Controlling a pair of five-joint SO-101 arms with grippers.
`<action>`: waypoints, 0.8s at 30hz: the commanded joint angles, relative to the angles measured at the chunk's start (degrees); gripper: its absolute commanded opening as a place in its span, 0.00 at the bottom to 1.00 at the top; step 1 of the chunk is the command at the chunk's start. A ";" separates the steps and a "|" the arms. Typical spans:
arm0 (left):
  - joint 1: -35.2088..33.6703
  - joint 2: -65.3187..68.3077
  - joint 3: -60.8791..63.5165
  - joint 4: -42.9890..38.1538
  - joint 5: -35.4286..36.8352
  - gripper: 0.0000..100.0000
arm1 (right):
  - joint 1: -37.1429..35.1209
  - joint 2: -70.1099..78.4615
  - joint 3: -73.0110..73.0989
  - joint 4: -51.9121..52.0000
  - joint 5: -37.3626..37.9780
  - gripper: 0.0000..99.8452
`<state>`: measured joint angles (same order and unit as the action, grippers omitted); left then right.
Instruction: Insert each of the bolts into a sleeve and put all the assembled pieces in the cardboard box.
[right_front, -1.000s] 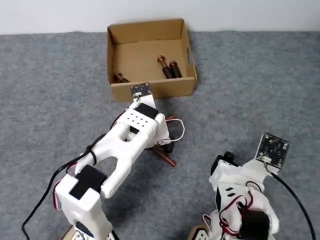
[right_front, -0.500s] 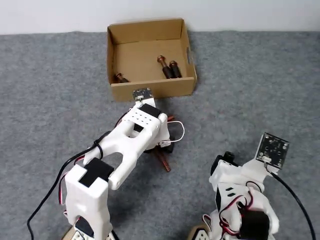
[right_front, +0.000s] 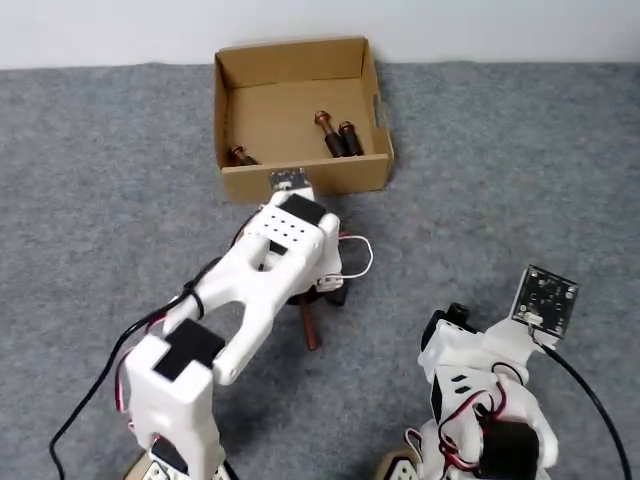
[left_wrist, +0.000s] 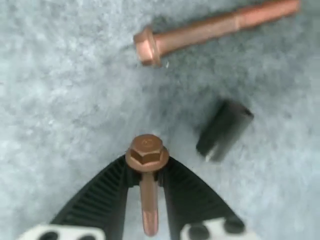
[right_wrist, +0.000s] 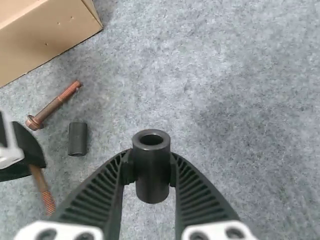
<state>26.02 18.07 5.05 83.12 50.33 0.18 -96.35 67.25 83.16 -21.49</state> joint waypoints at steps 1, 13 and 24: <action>-0.35 -8.79 -2.33 4.57 -2.81 0.00 | 0.13 0.13 -0.88 0.13 -0.26 0.01; 3.96 -43.52 23.08 -6.42 -5.63 0.00 | -6.02 0.13 -2.37 0.92 -0.26 0.01; 0.00 -75.25 46.02 -22.51 -15.30 0.00 | -14.99 -6.73 -2.37 0.22 -0.26 0.01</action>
<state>27.16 -49.63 49.10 64.22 37.23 -12.22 -100.13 67.16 84.13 -21.49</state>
